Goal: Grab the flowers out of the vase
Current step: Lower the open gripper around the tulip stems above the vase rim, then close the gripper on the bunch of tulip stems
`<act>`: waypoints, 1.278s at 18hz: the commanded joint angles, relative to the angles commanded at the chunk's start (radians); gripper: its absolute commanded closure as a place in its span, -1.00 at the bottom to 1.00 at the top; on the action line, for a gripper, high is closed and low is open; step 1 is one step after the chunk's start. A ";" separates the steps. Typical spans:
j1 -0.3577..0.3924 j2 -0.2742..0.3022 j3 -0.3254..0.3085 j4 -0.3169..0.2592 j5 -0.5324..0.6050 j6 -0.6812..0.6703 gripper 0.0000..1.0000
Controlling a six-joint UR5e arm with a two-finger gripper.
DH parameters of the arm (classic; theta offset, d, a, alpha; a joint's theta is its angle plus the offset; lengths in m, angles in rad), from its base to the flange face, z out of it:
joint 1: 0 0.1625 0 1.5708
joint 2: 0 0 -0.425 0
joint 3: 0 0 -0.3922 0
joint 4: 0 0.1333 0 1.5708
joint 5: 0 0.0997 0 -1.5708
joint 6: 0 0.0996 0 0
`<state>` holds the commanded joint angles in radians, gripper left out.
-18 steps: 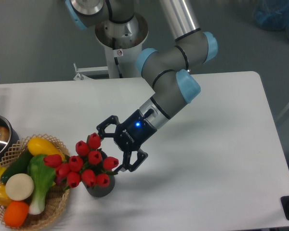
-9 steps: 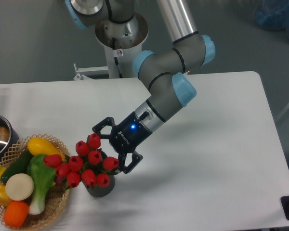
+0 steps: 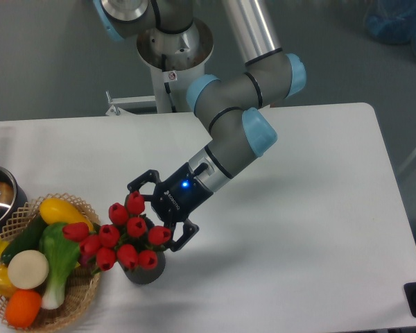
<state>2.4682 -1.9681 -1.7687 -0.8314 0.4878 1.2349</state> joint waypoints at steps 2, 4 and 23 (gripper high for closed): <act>-0.002 -0.009 0.006 0.000 -0.002 0.003 -1.00; -0.011 -0.012 0.009 0.006 -0.002 0.003 -1.00; -0.012 -0.018 0.029 0.009 -0.006 0.003 0.19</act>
<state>2.4559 -1.9865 -1.7395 -0.8222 0.4817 1.2379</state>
